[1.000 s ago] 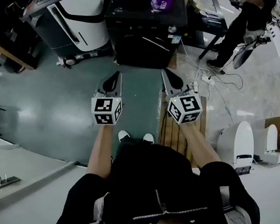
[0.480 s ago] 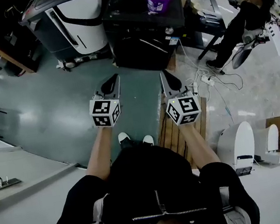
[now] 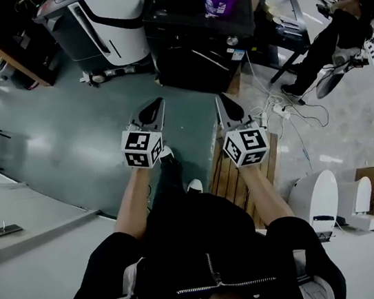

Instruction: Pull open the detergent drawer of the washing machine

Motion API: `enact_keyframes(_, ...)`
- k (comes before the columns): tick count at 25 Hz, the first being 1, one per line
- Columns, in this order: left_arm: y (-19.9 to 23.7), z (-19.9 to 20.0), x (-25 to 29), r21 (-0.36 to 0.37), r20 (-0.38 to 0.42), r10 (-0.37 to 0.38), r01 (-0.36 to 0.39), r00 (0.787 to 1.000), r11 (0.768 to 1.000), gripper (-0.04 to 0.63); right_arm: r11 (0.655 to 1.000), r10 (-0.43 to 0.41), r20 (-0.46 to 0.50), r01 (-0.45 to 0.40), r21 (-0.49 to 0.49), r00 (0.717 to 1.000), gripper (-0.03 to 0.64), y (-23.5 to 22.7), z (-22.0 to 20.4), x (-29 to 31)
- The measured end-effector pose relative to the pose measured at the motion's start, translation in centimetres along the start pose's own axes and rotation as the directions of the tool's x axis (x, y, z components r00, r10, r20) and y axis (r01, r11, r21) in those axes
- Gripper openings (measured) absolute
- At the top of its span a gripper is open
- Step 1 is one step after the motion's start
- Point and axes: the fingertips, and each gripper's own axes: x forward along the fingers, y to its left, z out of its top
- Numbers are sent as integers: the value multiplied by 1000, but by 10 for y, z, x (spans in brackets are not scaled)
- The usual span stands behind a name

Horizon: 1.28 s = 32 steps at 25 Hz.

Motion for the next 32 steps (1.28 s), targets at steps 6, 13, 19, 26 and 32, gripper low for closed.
enact_keyframes(6, 10, 4, 18, -5, 10, -1, 1, 1000, 1000, 23, 1000, 7, 9, -7, -5, 1000, 5, -5, 5, 20)
enact_keyframes(13, 39, 8, 50, -10, 12, -13, 13, 1000, 1000, 23, 1000, 8, -4, -8, -3, 1000, 5, -13, 2, 62)
enact_keyframes(19, 89, 8, 97, -33, 2, -14, 14, 1000, 999, 23, 1000, -3, -19, 3, -1, 1000, 5, -27, 2, 124)
enact_keyframes(26, 157, 24, 165, -18, -16, -46, 45, 999, 999, 23, 999, -36, -48, 36, 3, 998, 5, -47, 13, 218)
enact_keyframes(32, 211, 30, 212, 30, -41, -78, 79, 996, 996, 23, 998, -58, -59, 57, -11, 997, 5, -55, 24, 295)
